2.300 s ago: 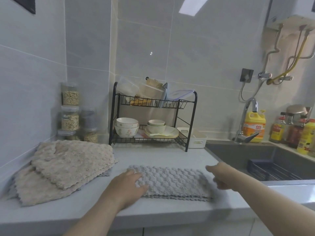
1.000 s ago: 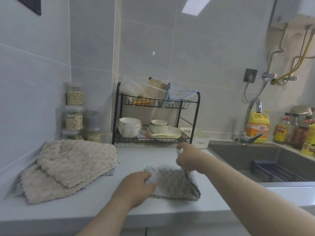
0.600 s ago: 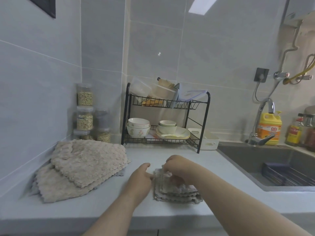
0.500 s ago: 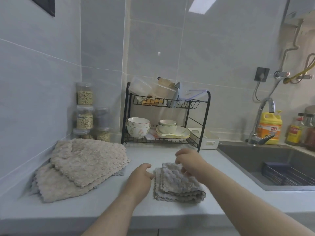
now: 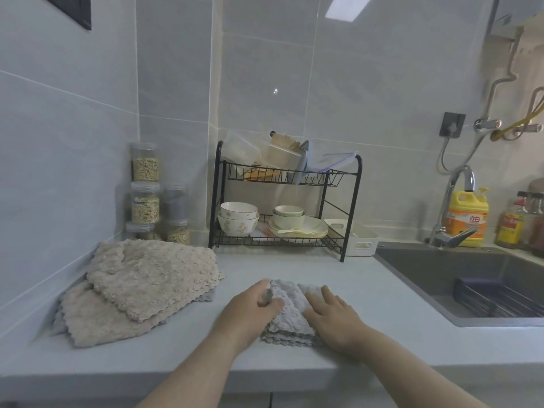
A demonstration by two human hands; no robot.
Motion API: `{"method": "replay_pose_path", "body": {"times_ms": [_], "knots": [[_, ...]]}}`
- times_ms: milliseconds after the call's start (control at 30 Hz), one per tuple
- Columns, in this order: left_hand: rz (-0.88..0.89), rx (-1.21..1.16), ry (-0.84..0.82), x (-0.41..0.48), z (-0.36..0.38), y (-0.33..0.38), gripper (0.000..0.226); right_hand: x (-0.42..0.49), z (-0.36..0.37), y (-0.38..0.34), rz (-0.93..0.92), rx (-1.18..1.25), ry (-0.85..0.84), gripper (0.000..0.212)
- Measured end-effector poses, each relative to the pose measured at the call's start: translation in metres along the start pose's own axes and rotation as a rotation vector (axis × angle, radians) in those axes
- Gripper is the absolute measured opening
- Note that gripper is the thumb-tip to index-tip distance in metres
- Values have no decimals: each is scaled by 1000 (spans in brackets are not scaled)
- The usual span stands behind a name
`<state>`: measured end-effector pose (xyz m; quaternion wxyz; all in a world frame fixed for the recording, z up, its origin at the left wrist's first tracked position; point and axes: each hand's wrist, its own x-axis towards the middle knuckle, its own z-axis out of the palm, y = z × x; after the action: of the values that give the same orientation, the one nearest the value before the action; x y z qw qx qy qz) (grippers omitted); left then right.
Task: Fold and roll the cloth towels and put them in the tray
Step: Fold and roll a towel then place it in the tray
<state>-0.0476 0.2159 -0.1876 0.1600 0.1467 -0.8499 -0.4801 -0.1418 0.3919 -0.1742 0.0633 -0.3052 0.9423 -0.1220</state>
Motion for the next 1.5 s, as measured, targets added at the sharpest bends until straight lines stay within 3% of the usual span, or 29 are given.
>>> {"method": "replay_pose_path", "body": {"times_ms": [67, 167, 200, 300, 333, 433, 500, 567, 600, 700, 733, 800, 900, 1100, 1233, 1433, 1500], "knots": [[43, 106, -13, 0, 1, -1, 62, 5, 1, 1, 29, 49, -27, 66], [98, 368, -27, 3, 4, -1, 44, 7, -8, 11, -16, 121, 46, 51], [88, 442, -45, 4, 5, 0, 42, 5, -9, 14, 1, 56, 59, 55], [90, 631, -92, 5, 9, 3, 46, -1, 0, 22, 15, -104, 11, 102], [90, 661, -95, 5, 10, 4, 46, -3, 3, 22, 41, -62, 30, 99], [95, 637, -71, 6, 9, 5, 44, -6, -1, 18, 69, 140, 233, 42], [85, 574, -35, 4, 10, 6, 37, -10, -3, 17, 32, 154, 282, 35], [28, 503, -8, 0, 9, 10, 45, -12, -3, 20, 2, 266, 319, 25], [-12, 511, -11, -1, 10, 11, 54, -16, -4, 19, -20, 380, 330, 20], [-88, 582, -34, 1, 19, 29, 74, -21, -9, 25, -51, 831, 342, 35], [-95, 452, -46, 1, 25, 39, 66, -22, -12, 28, -35, 954, 342, 39], [-97, -54, -81, 3, 41, 53, 33, -21, -15, 37, -6, 1163, 352, 37], [-87, -452, -30, 6, 49, 54, 39, -19, -16, 42, 25, 1324, 303, 30], [-88, -665, -62, 8, 39, 47, 42, -18, -19, 38, 57, 1323, 166, 18], [-104, -696, -32, 9, 40, 46, 31, -19, -19, 44, -35, 1530, 197, 27], [-141, -778, -38, 8, 36, 47, 27, -22, -20, 39, -61, 1496, 121, 48], [-134, -801, -79, 10, 37, 46, 27, -21, -21, 43, -72, 1564, 147, 43]]}}
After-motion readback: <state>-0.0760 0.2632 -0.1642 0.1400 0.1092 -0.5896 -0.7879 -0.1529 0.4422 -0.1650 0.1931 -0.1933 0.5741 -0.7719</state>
